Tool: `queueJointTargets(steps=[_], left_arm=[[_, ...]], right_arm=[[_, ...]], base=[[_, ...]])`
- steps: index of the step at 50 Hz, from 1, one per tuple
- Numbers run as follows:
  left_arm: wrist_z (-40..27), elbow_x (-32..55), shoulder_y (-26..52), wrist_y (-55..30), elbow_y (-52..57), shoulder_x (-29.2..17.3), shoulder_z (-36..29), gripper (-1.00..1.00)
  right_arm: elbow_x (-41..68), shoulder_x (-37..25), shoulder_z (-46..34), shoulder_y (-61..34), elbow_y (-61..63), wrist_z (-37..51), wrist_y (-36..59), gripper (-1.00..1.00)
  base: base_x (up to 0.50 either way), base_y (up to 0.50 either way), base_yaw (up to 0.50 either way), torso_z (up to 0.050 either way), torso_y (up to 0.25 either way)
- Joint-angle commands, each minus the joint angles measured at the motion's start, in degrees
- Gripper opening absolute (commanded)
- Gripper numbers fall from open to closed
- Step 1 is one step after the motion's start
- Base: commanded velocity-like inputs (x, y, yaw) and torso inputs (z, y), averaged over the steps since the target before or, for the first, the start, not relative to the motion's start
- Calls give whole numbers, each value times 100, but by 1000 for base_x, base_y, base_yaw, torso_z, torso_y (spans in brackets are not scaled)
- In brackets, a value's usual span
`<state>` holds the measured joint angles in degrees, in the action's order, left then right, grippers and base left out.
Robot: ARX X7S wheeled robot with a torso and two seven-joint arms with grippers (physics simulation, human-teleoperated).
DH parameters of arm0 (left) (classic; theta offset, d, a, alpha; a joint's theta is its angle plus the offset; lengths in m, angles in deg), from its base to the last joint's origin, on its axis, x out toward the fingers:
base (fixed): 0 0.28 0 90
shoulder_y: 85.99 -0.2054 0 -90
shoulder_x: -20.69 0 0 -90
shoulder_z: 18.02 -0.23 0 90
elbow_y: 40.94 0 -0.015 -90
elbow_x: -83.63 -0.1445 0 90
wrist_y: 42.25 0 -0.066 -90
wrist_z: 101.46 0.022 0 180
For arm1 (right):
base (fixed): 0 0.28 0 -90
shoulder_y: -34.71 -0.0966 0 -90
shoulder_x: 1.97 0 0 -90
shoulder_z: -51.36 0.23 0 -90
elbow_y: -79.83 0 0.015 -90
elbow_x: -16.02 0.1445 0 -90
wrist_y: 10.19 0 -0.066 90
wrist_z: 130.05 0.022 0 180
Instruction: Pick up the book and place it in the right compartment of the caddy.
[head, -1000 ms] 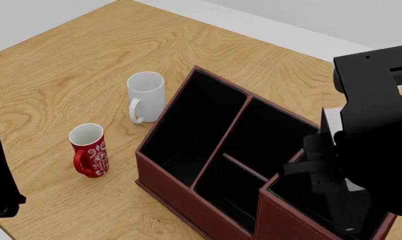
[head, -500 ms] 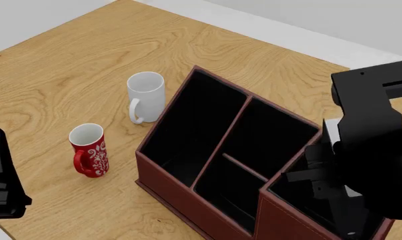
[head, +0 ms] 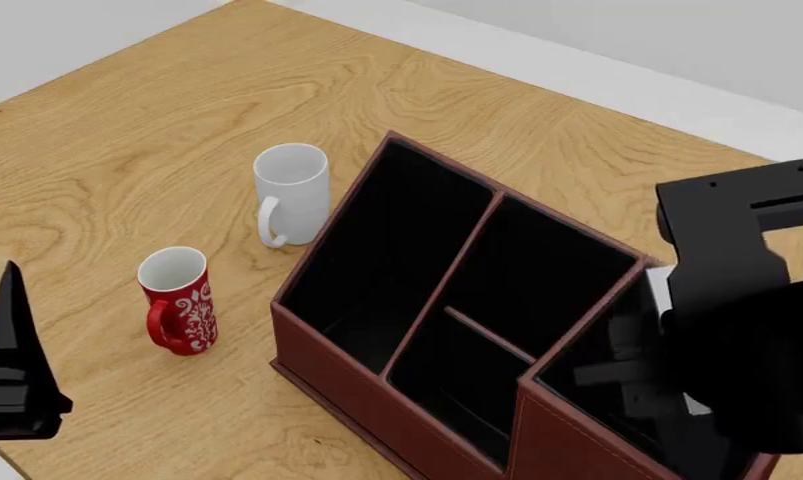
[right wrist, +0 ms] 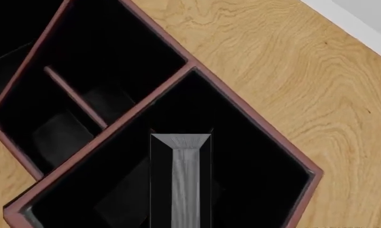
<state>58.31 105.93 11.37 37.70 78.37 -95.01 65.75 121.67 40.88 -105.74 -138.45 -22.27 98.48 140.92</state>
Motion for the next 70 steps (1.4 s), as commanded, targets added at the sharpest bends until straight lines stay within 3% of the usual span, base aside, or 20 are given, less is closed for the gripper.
queueJointTargets(steps=[1,14,15,70], left_arm=[[-2,-38,11,9,-30,-5,-48,100],[-13,-54,30,0,-59,-7,-88,100],[-15,-50,31,-3,-56,-9,-86,100],[-41,59,50,38,-41,-50,-91,100]], right_arm=[[-593,117,-19,87,-185,-339,-48,-100],[-584,155,-52,222,-381,-327,-125,-100],[-528,113,-4,175,-325,-238,-134,100],[244,-626,635,-594,1090,1052,-220,100]], base=[[0,0,0,0,0],[0,0,0,0,2],[0,0,0,0,0],[0,0,0,0,0]])
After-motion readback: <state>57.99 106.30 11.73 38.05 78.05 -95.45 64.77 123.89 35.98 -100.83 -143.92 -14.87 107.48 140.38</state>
